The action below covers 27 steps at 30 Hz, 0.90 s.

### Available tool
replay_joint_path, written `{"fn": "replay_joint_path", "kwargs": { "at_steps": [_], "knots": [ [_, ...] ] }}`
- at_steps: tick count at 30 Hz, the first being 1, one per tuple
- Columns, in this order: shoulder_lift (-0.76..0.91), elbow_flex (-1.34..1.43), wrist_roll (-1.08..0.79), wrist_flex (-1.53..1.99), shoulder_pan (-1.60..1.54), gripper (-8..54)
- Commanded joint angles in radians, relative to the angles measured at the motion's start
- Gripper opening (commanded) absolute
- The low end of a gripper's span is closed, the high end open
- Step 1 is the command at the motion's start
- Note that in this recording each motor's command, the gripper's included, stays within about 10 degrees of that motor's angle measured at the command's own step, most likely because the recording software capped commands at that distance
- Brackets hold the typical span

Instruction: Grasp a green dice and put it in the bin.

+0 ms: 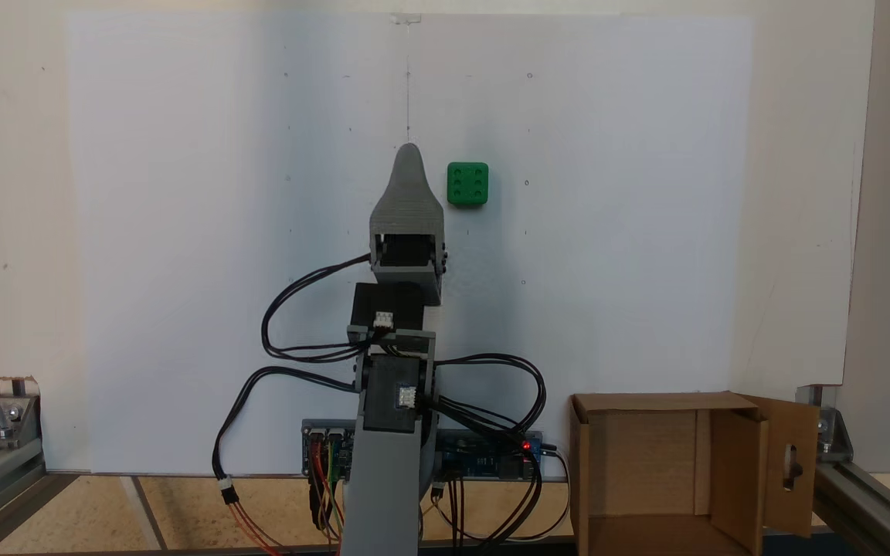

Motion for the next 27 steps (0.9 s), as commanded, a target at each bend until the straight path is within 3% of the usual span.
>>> {"fn": "replay_joint_path", "kwargs": {
  "at_steps": [1, 16, 27],
  "knots": [
    [0.109, -0.101, 0.092, 0.159, 0.031, 43.9],
    [0.032, -0.52, 0.127, 1.103, 0.163, 43.0],
    [-0.224, -0.718, 0.124, 1.149, 0.244, 43.0]
  ]
}}
